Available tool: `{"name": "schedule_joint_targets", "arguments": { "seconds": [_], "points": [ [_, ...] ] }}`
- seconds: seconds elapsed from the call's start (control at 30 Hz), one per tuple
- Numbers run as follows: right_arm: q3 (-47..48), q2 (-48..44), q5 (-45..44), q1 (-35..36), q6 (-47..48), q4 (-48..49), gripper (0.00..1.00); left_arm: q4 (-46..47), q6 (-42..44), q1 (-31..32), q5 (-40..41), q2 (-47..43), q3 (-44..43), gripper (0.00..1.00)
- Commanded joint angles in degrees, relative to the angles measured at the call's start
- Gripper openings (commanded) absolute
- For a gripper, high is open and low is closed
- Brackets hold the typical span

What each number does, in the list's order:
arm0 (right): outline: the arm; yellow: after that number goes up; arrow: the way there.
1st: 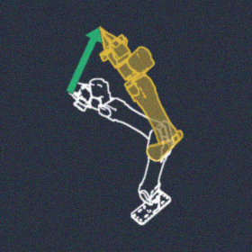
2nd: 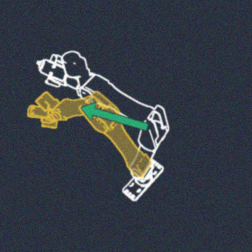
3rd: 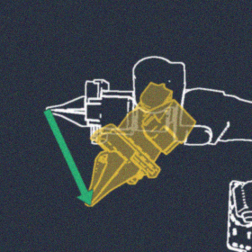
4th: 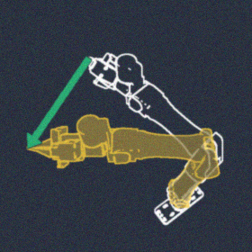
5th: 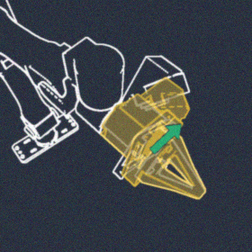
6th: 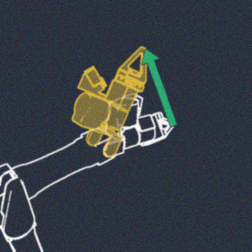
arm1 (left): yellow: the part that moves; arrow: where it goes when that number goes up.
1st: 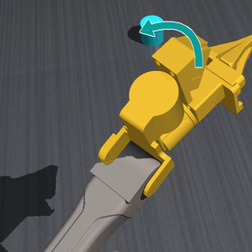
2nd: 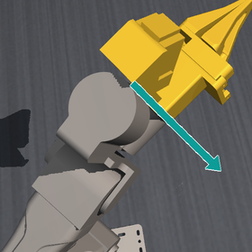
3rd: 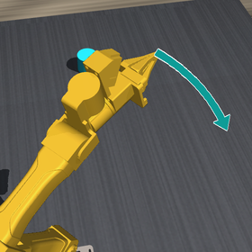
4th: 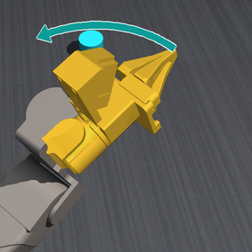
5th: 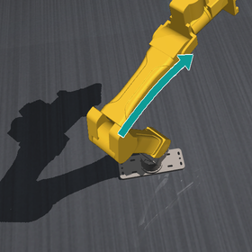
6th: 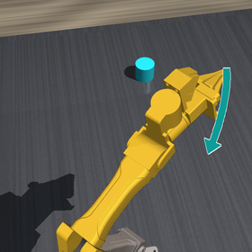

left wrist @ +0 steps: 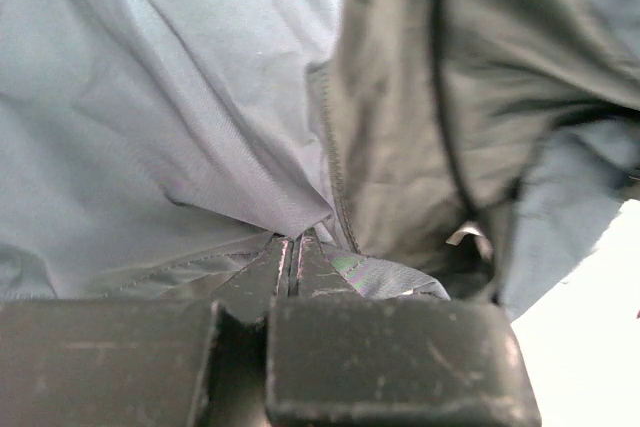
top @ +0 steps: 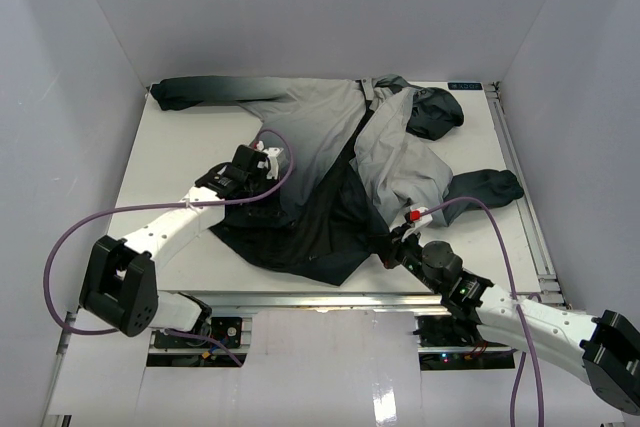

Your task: Zip up the jacket

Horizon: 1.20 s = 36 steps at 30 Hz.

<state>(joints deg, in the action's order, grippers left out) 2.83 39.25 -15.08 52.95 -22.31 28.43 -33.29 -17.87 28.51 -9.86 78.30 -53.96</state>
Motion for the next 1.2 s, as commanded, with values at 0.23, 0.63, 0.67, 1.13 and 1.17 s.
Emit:
{"name": "schedule_joint_targets", "arguments": {
  "seconds": [0.23, 0.63, 0.67, 1.13, 1.17],
  "points": [
    [-5.7, 0.4, 0.2, 0.3, 0.3, 0.9, 0.08, -7.3, 2.3, -0.1, 10.6, 0.3, -1.7, 0.02],
    [-7.4, 3.8, -3.7, 0.4, -8.0, 0.0, 0.08, -3.3, 4.0, -0.1, 4.9, 1.9, -5.3, 0.59],
    [-7.7, 4.6, -4.3, 0.4, -10.0, 0.0, 0.08, -2.9, 3.9, -0.1, 3.4, 3.4, -6.1, 0.59],
    [-7.9, 11.8, -15.6, 0.2, -20.6, 3.8, 0.08, 12.3, -7.0, -0.9, -5.8, 32.8, -13.0, 0.35],
    [-7.4, 12.9, -16.3, 0.1, -19.9, 4.6, 0.08, 13.4, -7.1, -1.0, -6.3, 34.3, -14.1, 0.35]
  ]
}}
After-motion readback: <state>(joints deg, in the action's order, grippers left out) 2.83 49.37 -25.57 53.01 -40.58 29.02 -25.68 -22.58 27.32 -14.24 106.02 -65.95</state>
